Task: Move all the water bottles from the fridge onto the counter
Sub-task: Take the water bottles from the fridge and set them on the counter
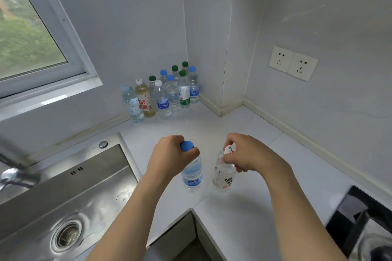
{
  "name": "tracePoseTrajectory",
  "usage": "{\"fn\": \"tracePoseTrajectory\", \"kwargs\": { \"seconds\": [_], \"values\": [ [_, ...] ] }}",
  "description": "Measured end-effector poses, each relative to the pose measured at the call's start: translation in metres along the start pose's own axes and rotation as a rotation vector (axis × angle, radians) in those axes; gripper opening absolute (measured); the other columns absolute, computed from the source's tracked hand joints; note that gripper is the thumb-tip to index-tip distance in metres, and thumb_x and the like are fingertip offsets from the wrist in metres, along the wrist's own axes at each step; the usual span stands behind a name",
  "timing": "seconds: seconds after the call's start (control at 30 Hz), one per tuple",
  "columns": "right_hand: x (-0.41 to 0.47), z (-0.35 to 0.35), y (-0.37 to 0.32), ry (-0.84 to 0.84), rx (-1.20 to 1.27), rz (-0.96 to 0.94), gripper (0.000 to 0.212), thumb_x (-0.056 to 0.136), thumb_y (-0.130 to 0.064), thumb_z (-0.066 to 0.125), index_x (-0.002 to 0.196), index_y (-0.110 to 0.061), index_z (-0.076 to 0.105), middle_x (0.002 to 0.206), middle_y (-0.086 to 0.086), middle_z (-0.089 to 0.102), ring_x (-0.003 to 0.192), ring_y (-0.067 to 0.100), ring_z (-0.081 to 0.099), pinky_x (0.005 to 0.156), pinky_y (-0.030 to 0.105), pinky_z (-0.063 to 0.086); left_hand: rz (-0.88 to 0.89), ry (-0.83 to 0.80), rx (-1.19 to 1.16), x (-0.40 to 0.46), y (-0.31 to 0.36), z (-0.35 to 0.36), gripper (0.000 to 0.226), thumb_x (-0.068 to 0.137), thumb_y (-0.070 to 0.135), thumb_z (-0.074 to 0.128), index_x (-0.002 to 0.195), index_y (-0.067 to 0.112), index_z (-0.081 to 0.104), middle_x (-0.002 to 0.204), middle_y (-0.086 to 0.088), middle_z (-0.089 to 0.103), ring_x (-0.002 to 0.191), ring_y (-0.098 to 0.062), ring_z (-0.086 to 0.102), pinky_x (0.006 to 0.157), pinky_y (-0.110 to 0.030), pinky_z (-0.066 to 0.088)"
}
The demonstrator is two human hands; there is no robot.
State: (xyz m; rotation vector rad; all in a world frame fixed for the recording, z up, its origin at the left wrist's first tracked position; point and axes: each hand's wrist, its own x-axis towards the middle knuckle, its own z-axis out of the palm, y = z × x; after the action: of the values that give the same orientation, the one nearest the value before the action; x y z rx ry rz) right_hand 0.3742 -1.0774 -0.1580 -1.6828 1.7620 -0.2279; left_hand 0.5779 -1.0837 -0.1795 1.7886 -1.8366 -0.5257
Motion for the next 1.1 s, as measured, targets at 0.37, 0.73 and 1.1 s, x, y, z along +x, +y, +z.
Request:
{"fn": "tracePoseTrajectory", "kwargs": {
  "seconds": [0.37,0.73,1.1],
  "values": [
    [0.076,-0.024,0.006,-0.023,-0.004,0.014,0.014,0.079,-0.025,0.064,0.086,-0.027,0.052,0.082,-0.002,0.065,0.059,0.017,0.067,0.050,0.024,0.045,-0.044,-0.003,0.002,0.076,-0.003,0.016,0.043,0.075,0.035,0.068,0.056,0.015,0.035,0.054,0.002,0.030,0.052,-0.014,0.028,0.049,-0.026,0.026],
    [0.155,-0.016,-0.026,-0.017,0.013,0.080,0.012,0.078,-0.024,0.062,0.085,-0.025,0.052,0.070,-0.003,0.062,0.054,0.015,0.060,0.050,0.024,0.042,-0.045,-0.121,0.029,0.158,-0.053,0.018,0.034,0.079,0.042,0.067,0.065,0.015,0.052,0.058,0.001,0.044,0.053,-0.013,0.039,0.050,-0.024,0.034],
    [0.256,0.011,-0.111,-0.104,-0.102,-0.057,0.015,0.077,-0.027,0.062,0.088,-0.026,0.053,0.086,-0.007,0.062,0.076,0.017,0.064,0.066,0.034,0.051,-0.124,-0.019,0.038,0.234,-0.139,-0.028,0.036,0.072,0.038,0.067,0.062,0.008,0.050,0.053,-0.006,0.043,0.051,-0.017,0.032,0.047,-0.026,0.030]
  ]
}}
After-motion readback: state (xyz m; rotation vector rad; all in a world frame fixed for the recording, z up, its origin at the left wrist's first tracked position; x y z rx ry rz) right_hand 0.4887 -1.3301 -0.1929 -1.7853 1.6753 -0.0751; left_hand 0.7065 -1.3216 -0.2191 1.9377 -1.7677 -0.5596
